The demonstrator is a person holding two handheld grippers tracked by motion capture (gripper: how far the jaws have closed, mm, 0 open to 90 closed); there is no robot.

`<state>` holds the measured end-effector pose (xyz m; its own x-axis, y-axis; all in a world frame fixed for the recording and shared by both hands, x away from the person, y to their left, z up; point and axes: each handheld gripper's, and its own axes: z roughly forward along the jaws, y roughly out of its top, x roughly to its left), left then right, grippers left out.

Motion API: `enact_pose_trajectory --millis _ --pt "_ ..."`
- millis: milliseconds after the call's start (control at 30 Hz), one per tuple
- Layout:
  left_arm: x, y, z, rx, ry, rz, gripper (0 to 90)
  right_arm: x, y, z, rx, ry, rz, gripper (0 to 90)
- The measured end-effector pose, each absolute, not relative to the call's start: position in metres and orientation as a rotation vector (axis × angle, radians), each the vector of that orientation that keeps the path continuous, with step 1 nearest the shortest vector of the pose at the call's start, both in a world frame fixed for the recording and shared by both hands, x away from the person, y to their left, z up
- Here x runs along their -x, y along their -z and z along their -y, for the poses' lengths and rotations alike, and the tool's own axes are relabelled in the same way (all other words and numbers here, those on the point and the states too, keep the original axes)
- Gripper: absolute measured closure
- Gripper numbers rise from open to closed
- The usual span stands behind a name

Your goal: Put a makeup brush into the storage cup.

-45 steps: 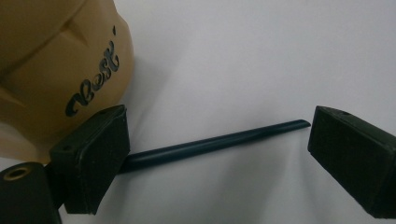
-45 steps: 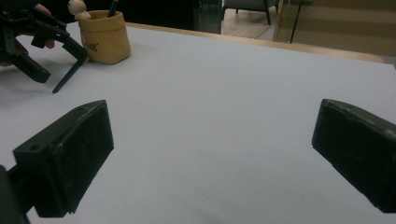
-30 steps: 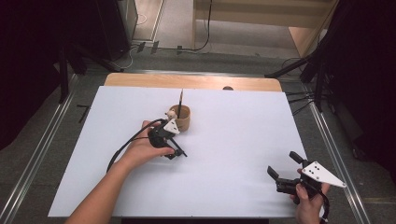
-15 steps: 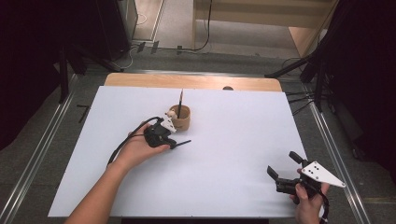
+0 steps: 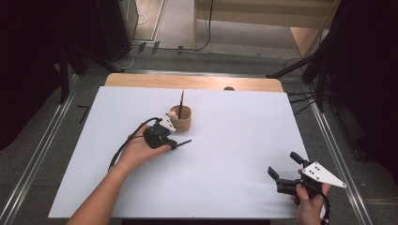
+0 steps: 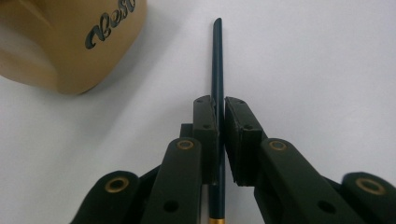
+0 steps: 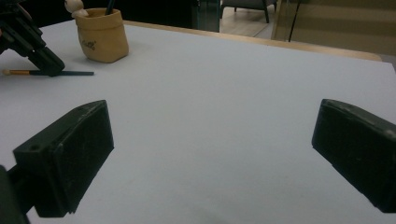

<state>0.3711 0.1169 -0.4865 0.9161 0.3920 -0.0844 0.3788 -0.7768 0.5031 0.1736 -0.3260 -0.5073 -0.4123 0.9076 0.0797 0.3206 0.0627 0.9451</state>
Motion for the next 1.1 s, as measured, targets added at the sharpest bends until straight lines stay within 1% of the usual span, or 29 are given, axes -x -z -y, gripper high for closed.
enact_pose_trajectory --millis 67,167,367,433,533,567,700,867,1100 --pt "-0.371 0.486 -0.116 -2.552 -0.022 -0.546 80.9 -0.174 0.507 0.326 -1.229 -1.355 -1.788 0.0" --pt "-0.367 0.485 -0.113 -2.561 -0.031 -0.543 72.4 -0.174 0.508 0.327 -1.226 -1.353 -1.787 0.0" --pt "-0.360 0.483 -0.115 -2.592 -0.097 -0.542 71.0 -0.172 0.508 0.328 -1.235 -1.352 -1.782 0.0" --pt "-0.358 0.483 -0.119 -2.589 -0.104 -0.550 72.6 -0.173 0.508 0.329 -1.231 -1.353 -1.782 0.0" --pt "-0.355 0.484 -0.122 -2.590 -0.118 -0.547 79.8 -0.173 0.508 0.328 -1.238 -1.352 -1.781 0.0" --pt "-0.354 0.484 -0.122 -2.588 -0.116 -0.549 84.2 -0.173 0.508 0.328 -1.237 -1.351 -1.784 0.0" --pt "-0.353 0.483 -0.121 -2.590 -0.127 -0.542 84.8 -0.174 0.508 0.325 -1.233 -1.351 -1.790 0.0" --pt "-0.354 0.485 -0.130 -2.501 -0.095 -0.580 84.9 -0.174 0.508 0.324 -1.230 -1.354 -1.791 0.0" --pt "-0.353 0.475 -0.138 -2.389 -0.096 -0.601 84.9 -0.175 0.508 0.321 -1.245 -1.349 -1.792 0.0"
